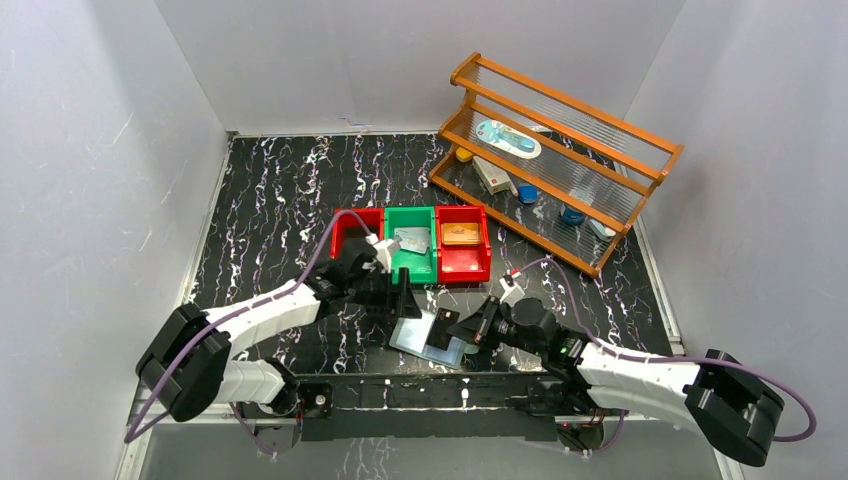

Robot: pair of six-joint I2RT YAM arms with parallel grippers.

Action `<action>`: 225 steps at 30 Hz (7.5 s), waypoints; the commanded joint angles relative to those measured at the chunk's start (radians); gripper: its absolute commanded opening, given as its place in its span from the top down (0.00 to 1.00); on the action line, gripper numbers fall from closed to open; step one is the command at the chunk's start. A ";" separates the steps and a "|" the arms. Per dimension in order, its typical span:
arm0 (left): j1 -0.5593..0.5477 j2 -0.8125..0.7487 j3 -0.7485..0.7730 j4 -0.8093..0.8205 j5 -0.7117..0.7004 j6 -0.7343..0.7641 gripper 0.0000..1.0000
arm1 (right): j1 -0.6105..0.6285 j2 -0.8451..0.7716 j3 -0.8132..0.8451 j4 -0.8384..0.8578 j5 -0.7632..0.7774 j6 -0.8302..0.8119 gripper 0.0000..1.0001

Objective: Take the credit cards out of the card holder

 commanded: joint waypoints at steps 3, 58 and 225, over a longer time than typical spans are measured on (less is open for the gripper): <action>0.136 -0.062 -0.089 0.231 0.369 -0.063 0.32 | -0.002 0.015 0.034 0.133 -0.078 -0.075 0.96; 0.169 -0.209 0.157 -0.216 0.043 0.274 1.00 | -0.032 -0.091 0.016 0.087 0.016 -0.080 0.33; 0.001 0.181 0.052 -0.110 0.175 0.150 0.44 | 0.259 0.430 0.447 -0.598 0.367 0.102 0.43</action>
